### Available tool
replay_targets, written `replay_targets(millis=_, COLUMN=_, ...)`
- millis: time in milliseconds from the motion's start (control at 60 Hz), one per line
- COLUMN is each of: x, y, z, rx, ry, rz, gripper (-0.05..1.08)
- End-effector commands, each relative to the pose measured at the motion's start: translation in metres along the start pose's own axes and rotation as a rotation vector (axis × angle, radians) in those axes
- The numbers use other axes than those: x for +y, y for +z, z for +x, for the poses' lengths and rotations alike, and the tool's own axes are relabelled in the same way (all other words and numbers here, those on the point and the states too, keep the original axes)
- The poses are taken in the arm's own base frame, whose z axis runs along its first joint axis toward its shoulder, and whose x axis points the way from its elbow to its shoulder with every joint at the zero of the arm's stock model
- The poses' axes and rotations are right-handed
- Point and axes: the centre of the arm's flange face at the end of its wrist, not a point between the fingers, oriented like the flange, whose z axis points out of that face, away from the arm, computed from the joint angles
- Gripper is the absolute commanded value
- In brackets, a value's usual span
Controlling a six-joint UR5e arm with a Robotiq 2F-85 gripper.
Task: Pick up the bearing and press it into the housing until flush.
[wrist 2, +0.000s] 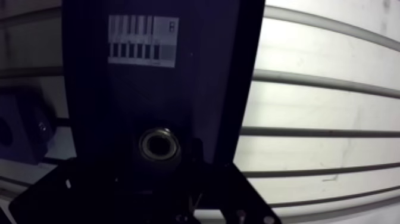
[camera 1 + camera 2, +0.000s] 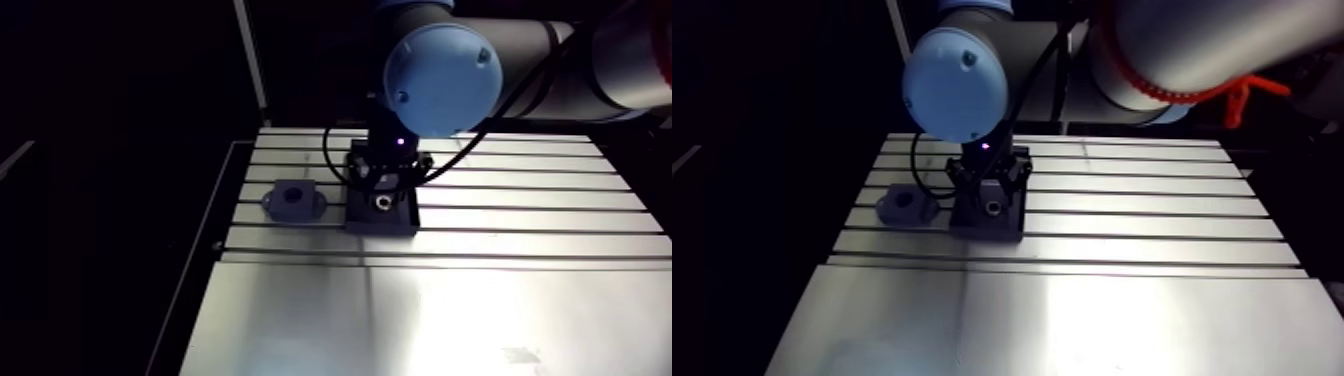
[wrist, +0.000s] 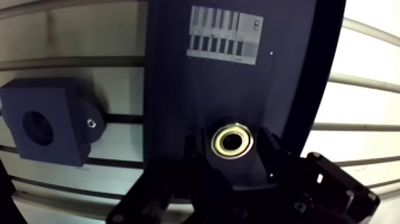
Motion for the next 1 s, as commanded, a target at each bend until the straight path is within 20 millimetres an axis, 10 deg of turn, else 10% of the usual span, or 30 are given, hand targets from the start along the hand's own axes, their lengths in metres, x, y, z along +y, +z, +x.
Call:
replay_targets(millis=17, x=0.0000, y=0.0012, z=0.0002, rx=-0.002, ry=0.000, rz=0.000, gripper=0.44)
replay_targets(millis=1000, x=0.0005, y=0.0004, z=0.0003, rx=-0.001, ry=0.002, rz=0.004, gripper=0.50)
